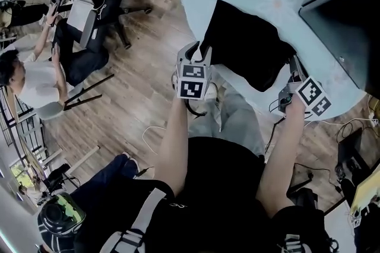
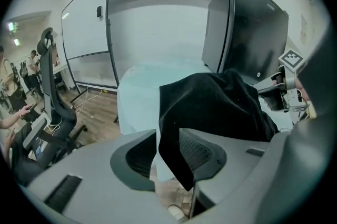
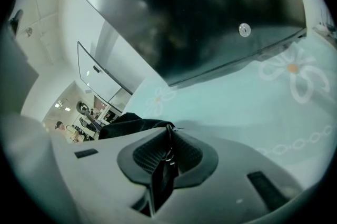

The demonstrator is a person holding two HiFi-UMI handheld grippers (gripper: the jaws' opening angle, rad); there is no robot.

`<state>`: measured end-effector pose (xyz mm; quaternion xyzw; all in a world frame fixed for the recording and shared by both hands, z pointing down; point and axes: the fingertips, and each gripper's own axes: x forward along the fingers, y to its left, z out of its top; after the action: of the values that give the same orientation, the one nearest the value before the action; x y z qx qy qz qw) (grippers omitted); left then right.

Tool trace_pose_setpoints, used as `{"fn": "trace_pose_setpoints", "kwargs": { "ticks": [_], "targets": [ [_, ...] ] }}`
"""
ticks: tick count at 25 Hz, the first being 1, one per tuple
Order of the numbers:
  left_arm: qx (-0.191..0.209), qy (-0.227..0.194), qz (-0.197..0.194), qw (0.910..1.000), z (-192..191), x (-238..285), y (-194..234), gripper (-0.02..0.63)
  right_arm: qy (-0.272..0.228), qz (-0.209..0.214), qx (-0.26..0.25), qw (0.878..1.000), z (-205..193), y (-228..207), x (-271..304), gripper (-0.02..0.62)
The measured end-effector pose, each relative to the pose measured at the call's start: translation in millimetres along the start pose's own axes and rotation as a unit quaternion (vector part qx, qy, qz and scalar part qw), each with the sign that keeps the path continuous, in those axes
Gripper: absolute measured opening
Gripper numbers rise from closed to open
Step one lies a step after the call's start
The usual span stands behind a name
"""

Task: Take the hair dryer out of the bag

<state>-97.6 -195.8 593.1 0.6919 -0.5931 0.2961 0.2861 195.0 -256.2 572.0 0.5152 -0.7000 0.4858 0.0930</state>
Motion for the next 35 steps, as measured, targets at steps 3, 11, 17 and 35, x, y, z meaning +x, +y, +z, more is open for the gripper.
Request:
{"fn": "trace_pose_setpoints", "kwargs": {
  "ticks": [3,11,17,35],
  "targets": [
    [0.005,0.001,0.010,0.9999,-2,9,0,0.048,0.004,0.007,-0.007,1.000,-2,2,0,0.034],
    [-0.012,-0.005,0.048,0.9987,9,10,22,0.025,-0.023,0.012,-0.005,1.000,17,-2,-14,0.031],
    [0.006,-0.030,0.073,0.9968,34,7,31,0.025,-0.041,0.013,0.007,0.999,30,-12,-31,0.029],
    [-0.017,-0.060,0.112,0.9918,68,-3,70,0.025,-0.129,-0.033,0.022,0.991,97,-60,-83,0.028]
  ]
}}
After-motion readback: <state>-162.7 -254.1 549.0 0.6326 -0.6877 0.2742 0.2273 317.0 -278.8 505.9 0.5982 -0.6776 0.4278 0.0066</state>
